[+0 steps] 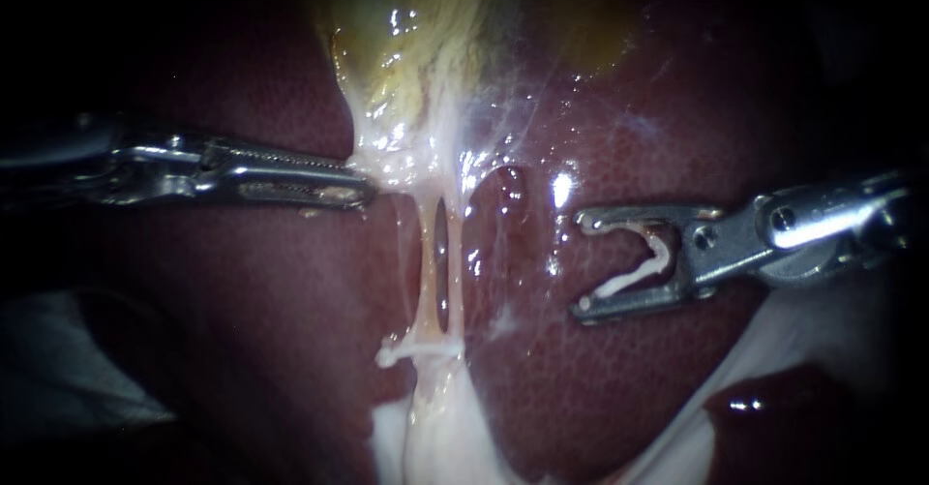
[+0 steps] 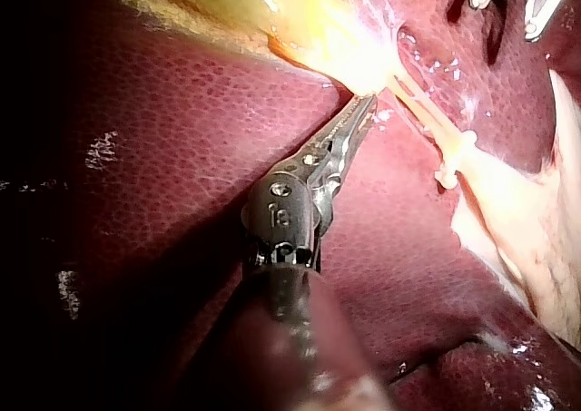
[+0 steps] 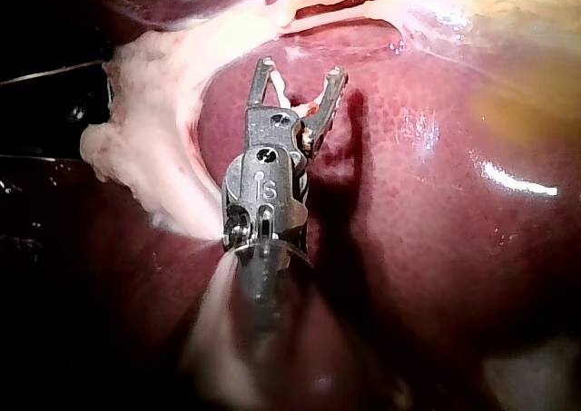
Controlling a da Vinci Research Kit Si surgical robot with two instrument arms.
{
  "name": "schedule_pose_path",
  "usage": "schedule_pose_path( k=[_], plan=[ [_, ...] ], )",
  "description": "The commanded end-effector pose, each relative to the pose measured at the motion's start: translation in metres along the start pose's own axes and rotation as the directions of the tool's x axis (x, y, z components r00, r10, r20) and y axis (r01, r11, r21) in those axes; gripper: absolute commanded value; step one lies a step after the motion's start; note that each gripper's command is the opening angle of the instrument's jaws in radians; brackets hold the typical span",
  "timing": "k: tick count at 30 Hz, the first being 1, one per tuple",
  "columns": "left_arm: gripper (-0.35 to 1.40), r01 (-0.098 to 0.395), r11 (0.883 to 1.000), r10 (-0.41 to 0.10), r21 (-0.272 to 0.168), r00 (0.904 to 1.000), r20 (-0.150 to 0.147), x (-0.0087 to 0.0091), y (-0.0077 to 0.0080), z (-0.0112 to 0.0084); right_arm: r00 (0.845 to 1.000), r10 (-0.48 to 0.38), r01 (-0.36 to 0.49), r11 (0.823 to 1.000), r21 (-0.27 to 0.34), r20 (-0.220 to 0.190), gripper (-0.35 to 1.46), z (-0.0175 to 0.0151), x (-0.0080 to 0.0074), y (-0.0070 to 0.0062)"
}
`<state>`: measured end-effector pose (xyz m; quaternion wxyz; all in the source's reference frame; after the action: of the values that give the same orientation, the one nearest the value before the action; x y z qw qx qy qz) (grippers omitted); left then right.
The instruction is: Clipping second clip left tube
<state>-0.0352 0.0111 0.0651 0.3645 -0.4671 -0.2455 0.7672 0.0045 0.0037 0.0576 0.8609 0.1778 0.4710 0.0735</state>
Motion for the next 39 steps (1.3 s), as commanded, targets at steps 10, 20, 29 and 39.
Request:
schedule_pose_path(
  k=[10,20,29,39],
  plan=[
    [-0.35,-0.008,1.000,0.008,-0.009,0.9990,-0.044,0.0042,0.0027,-0.0063,1.000,0.000,0.000,1.000,0.003,-0.001,0.50,0.0000,0.0000,0.0000],
    [-0.35,-0.018,1.000,0.018,0.001,0.9988,-0.046,0.0044,0.0029,-0.0071,1.000,-0.009,0.010,0.998,0.056,-0.024,0.50,0.0017,0.0011,-0.0005],
    [-0.35,-0.018,1.000,0.018,0.001,0.9988,-0.046,0.0044,0.0030,-0.0071,0.992,0.086,-0.074,0.989,0.127,-0.093,0.50,0.0063,0.0021,-0.0012],
    [-0.35,-0.018,1.000,0.018,0.002,0.9988,-0.046,0.0044,0.0030,-0.0070,0.976,0.168,-0.139,0.971,0.194,-0.142,0.50,0.0121,0.0025,-0.0008]
  ],
)
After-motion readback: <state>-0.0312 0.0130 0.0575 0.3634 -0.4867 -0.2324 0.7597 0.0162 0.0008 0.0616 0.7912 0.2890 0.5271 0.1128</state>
